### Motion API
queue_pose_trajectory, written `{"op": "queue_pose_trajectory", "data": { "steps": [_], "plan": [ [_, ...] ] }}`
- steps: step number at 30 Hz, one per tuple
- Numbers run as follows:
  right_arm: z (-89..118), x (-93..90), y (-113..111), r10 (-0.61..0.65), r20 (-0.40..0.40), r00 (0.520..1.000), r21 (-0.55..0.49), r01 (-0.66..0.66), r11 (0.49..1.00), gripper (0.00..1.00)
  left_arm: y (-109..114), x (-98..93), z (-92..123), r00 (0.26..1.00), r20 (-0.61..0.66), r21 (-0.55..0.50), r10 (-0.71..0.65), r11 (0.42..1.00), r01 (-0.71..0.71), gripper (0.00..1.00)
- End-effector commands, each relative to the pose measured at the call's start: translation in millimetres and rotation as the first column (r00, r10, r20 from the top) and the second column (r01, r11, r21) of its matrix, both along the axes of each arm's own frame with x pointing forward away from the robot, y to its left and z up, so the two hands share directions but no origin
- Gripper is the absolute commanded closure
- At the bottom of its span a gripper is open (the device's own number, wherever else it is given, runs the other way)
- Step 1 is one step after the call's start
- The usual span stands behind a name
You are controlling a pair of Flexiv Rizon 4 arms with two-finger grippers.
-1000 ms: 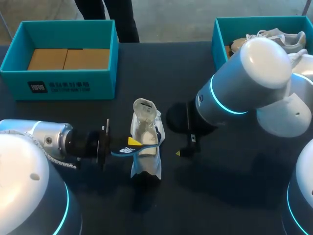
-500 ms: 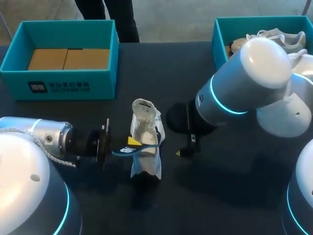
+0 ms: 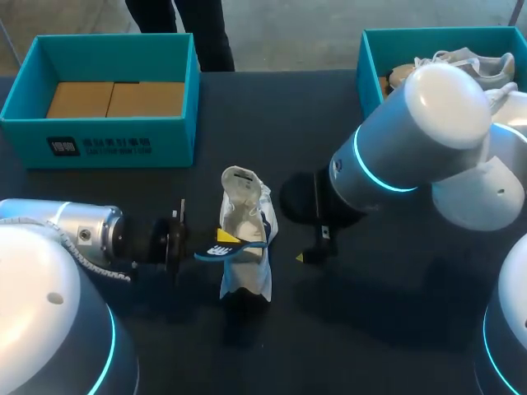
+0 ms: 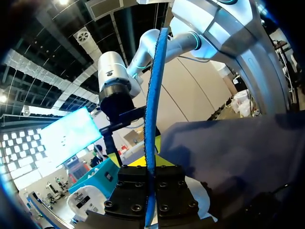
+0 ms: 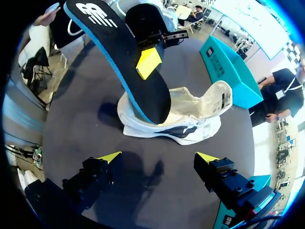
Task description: Take the shoe out of the shoebox, open the shoe tongue, remove and reinsert the insole, then place the shoe into the shoebox
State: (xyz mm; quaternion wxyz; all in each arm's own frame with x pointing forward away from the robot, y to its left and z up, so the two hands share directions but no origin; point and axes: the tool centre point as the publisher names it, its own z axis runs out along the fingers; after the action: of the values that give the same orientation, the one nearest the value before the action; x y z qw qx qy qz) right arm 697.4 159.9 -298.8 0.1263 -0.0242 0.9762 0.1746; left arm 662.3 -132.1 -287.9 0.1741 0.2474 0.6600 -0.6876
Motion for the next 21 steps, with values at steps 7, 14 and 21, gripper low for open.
{"op": "queue_pose_trajectory", "data": {
  "steps": [7,14,21],
  "plan": [
    [-2.1,-0.4,1.1,-0.001,0.002,1.000,0.000,0.001,1.000,0.00,-4.2,4.2,-7.8,1.000,0.002,0.009,0.031,0.999,-0.032,1.00],
    [-2.1,-0.4,1.1,-0.001,0.002,1.000,0.000,0.001,1.000,0.00,-1.7,8.8,-14.7,0.999,-0.001,0.017,0.044,0.999,-0.044,1.00],
    [-2.1,-0.4,1.1,-0.001,0.002,1.000,0.000,0.001,1.000,0.00,1.3,14.0,-23.1,0.998,0.000,0.029,0.059,0.998,-0.059,1.00]
  ]
}}
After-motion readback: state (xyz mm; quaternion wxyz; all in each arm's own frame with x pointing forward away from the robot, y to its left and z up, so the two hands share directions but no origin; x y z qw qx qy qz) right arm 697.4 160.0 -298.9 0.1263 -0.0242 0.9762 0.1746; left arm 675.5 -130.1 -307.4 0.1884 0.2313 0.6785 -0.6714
